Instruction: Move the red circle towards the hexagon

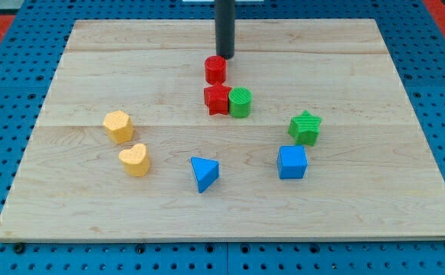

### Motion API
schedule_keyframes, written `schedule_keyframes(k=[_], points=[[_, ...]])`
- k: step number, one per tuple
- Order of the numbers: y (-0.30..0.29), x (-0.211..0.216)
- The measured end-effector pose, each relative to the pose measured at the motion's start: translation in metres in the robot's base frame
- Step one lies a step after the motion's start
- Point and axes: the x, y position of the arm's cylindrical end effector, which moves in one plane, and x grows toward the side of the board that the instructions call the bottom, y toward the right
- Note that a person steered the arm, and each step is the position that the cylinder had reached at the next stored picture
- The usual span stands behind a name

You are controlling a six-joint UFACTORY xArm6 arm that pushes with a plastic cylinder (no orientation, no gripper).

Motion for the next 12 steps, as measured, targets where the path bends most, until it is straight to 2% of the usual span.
schedule_keyframes(k=[2, 3, 4, 5, 7, 8, 9, 11, 12], points=[[-0.123, 0.03], [-0.108, 0.0], [-0.019, 0.007], [-0.006, 0.041], [-0.101, 0.034], [-0.103, 0.056], [-0.102, 0.033], [-0.102, 0.079], [-0.086, 0.087]])
